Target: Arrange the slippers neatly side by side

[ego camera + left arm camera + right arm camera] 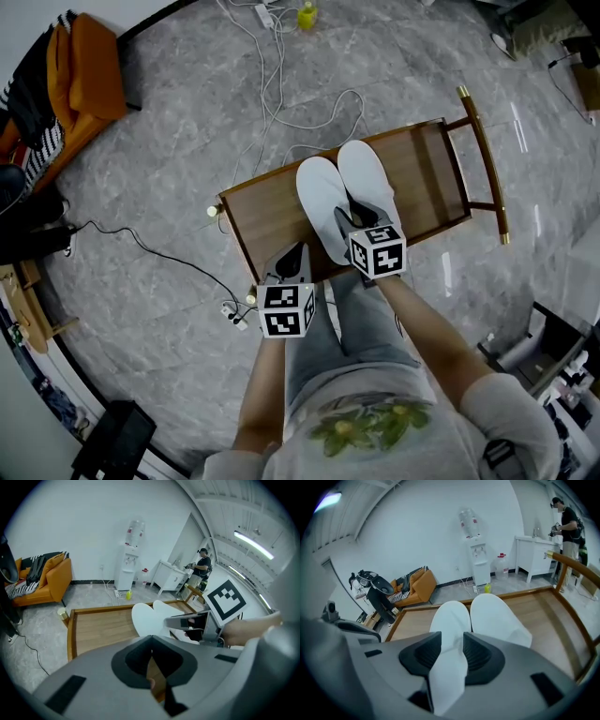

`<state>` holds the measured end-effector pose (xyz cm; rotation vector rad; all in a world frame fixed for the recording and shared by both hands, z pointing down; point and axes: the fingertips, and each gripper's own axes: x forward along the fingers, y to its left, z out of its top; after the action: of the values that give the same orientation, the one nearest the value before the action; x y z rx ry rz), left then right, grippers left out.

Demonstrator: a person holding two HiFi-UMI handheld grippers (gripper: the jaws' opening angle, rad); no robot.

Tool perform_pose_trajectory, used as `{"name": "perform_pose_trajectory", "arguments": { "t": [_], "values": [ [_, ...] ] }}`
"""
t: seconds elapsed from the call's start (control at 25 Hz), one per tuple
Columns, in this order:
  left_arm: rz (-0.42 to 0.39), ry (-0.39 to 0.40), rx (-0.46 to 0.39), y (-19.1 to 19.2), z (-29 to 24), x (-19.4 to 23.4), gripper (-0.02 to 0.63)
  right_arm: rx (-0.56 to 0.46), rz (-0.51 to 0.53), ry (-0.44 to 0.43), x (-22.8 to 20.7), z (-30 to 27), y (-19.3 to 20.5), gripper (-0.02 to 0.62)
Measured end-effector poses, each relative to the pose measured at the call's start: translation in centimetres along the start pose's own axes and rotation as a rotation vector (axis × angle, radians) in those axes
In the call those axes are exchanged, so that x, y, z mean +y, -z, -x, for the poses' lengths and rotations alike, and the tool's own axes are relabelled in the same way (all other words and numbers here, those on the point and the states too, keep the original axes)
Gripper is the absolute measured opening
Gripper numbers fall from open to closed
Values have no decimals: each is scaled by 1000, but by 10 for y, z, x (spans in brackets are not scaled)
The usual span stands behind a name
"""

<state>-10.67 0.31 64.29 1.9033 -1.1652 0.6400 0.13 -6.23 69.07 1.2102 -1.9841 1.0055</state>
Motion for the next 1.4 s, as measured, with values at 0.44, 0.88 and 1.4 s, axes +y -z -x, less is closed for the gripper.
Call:
{"name": "perform_pose_trajectory", "arguments": {
  "t": [0.44,0.88,1.4],
  "values": [
    [-72,6,-41,-29,28,-23,15,-40,39,-41,16,42,-16,163],
    [-156,-5,-146,-76,73,-39,15,-109,122,-127,36,102,-46,195],
    [-221,3,-266,-109,122,-73,15,-206,137,-241,58,170,-50,227]
  ]
}}
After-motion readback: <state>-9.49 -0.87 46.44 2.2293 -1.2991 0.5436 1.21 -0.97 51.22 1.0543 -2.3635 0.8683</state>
